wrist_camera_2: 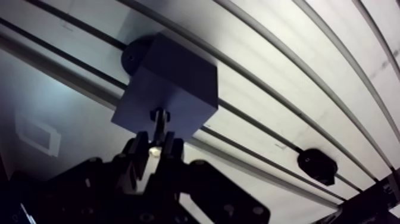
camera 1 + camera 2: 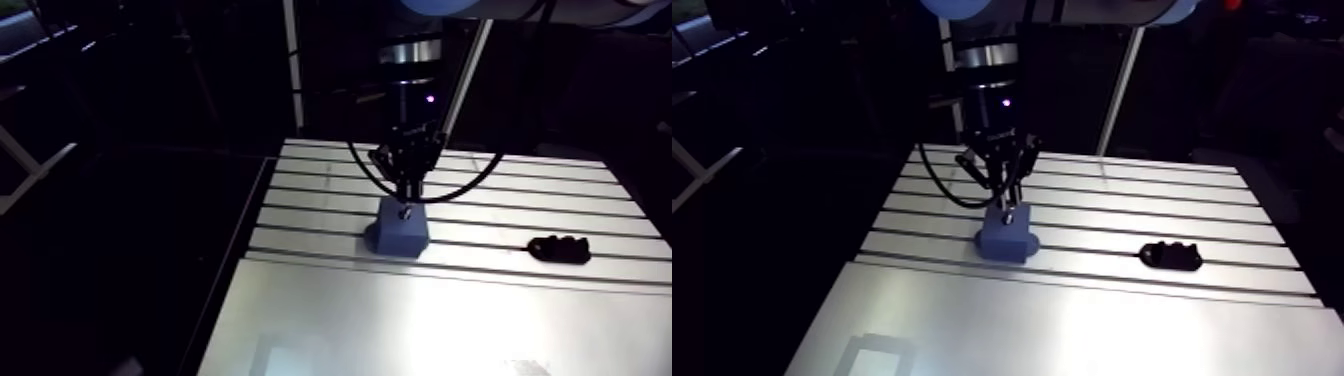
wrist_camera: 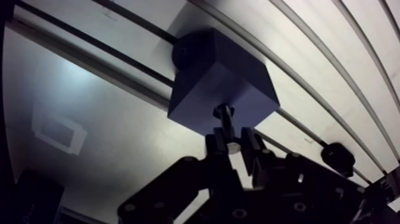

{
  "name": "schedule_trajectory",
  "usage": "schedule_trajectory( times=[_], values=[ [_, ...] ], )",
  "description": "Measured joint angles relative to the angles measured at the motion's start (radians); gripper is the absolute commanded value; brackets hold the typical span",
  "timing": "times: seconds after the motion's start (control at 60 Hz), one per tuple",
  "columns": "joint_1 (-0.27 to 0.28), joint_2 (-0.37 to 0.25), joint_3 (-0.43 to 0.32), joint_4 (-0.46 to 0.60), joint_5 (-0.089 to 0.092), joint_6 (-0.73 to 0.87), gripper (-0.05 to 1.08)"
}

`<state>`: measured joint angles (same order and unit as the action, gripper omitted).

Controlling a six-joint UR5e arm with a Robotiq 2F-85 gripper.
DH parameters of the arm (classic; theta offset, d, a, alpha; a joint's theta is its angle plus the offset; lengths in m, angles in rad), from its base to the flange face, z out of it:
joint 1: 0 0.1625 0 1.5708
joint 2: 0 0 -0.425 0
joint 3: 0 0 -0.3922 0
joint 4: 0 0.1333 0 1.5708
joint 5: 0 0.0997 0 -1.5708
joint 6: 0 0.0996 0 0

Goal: Pick up the M10 bolt and insert it into the hex recess until seated.

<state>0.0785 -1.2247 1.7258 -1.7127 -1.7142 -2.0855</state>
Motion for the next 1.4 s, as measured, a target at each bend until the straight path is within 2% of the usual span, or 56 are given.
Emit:
schedule_trajectory(
  times=[1.033,1.183,1.217,1.233,1.25,1.267,1.283,1.317,1.35,1.383,1.4],
  values=[
    [0.001,0.009,0.002,-0.007,0.000,0.000,1.06],
    [0.001,0.009,0.000,-0.008,0.000,0.000,1.03],
    [0.001,0.009,0.000,-0.008,0.000,0.000,0.98],
    [0.001,0.009,-0.001,-0.008,0.000,0.000,0.89],
    [0.001,0.009,-0.001,-0.008,0.000,0.000,0.89],
    [0.001,0.009,-0.001,-0.008,0.001,0.000,0.75],
    [0.001,0.009,-0.001,-0.007,0.001,0.000,0.75],
    [0.002,0.009,-0.001,-0.007,0.001,-0.001,0.40],
    [0.003,0.008,-0.001,-0.007,0.001,-0.002,0.40],
    [0.004,0.008,0.000,-0.006,0.002,-0.005,0.19],
    [0.004,0.008,0.000,-0.006,0.002,-0.006,0.19]
  ],
)
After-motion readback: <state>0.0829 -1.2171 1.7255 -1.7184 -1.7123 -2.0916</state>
